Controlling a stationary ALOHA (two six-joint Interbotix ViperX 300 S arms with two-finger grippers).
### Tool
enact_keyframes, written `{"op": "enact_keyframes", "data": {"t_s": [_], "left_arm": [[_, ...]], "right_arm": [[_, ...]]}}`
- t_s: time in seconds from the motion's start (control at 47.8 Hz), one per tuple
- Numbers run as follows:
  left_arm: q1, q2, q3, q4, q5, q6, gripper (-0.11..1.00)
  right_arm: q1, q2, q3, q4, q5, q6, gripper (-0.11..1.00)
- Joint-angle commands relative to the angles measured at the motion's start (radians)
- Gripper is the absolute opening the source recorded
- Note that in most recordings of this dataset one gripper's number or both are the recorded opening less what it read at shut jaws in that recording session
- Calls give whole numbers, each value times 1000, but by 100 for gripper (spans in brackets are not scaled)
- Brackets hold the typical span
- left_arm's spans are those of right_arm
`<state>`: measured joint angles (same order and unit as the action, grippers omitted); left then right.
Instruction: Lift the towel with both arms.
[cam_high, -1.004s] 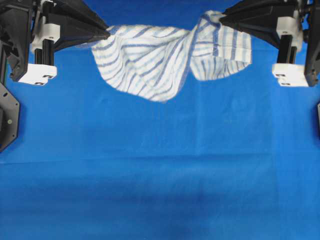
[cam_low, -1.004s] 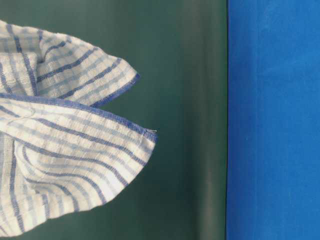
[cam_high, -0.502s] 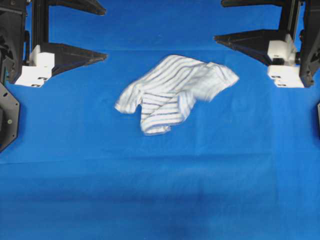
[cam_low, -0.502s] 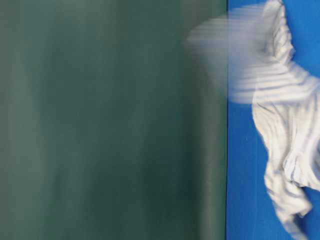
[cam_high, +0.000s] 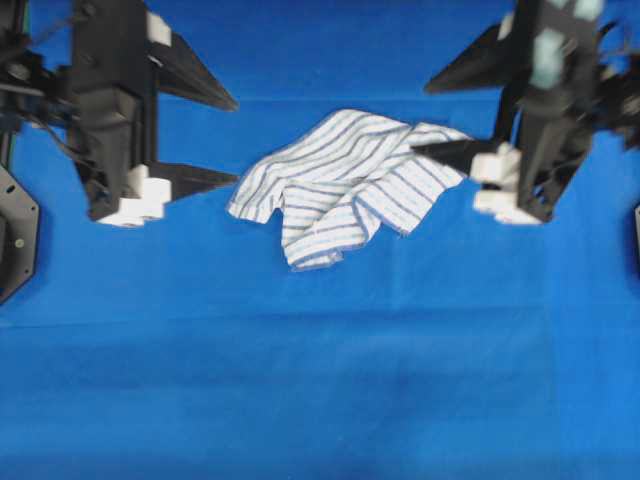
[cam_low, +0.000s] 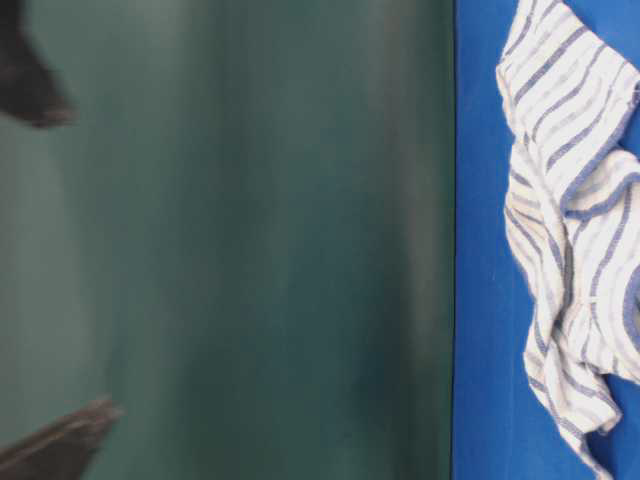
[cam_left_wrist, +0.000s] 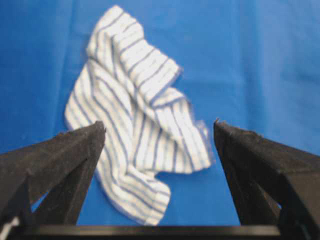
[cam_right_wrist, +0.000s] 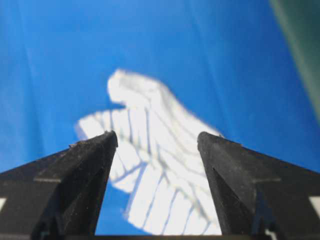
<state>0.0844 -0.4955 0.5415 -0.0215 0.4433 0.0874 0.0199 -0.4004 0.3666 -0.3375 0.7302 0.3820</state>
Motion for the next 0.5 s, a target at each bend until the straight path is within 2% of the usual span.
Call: {"op": "enact_keyframes", "data": {"t_s": [0.0,0.23,0.481], "left_arm": [[-12,18,48,-5,-95,0,93],[-38,129,152,-5,-275,-51,93],[-63,293,204,-5,-403,-69,93]], "right_arm": [[3,3,46,0,-55,28,67],[3,75,175,0,-163,92,67],[3,218,236,2,-264,137,67]]}}
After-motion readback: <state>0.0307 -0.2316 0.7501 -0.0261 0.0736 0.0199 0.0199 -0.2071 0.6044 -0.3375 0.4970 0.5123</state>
